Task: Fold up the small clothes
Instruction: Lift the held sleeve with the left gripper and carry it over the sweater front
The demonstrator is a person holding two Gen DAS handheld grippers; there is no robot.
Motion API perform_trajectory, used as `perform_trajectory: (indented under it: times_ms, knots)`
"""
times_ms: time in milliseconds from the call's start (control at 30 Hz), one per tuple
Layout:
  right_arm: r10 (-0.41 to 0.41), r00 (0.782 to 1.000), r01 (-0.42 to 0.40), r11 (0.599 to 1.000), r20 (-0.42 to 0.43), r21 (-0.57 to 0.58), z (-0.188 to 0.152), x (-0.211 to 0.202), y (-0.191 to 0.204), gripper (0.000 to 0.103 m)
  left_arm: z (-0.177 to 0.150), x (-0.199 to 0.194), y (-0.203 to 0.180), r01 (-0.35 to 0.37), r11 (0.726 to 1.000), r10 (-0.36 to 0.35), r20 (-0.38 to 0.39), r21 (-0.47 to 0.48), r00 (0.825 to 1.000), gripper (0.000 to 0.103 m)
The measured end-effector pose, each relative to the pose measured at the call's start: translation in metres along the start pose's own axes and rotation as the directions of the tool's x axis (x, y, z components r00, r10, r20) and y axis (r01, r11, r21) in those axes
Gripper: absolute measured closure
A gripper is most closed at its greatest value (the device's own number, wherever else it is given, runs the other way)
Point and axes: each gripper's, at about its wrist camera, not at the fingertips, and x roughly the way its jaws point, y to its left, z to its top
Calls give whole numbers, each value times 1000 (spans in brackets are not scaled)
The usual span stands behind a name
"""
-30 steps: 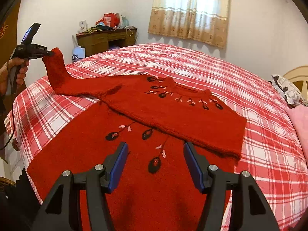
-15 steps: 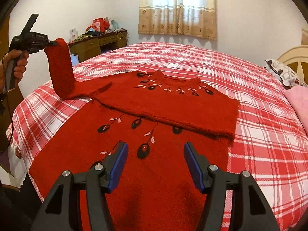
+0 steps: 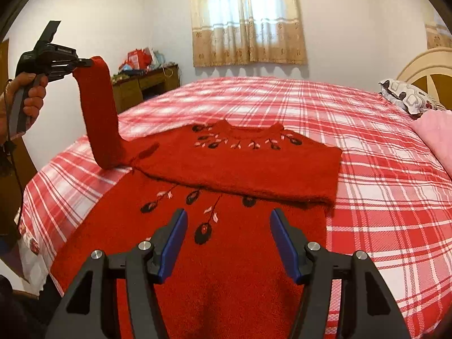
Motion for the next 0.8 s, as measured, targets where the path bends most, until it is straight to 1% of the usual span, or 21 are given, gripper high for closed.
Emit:
perform_trajectory:
  times_ms: [67,267,333,500,700,800]
  knots:
    - [7,1000,-7,1000,21,13,1,-3,-3,37,5,-3,-12,12,1000,-12,14,19,1000,95]
    - [-1,996,-4,998,85,57,3,-12,-13,36,17,-6,-41,32,998,-34,42,62,999,95]
    - [-19,996,13,997,84,75,3,-10,-18,36,20,-9,-51,35,996,-40,57,82,998,95]
    - [-32,997,24,993,74,113,1,-7,-28,34,30,-16,-74,71,992,-80,77,109,994,95]
    - [-96,994,89,988,50,126,-1,-4,-35,33,42,-26,-108,117,982,-132,101,148,986,95]
    - [-101,994,93,984,49,150,-2,-4,-41,33,44,-26,-127,134,977,-153,105,167,983,95]
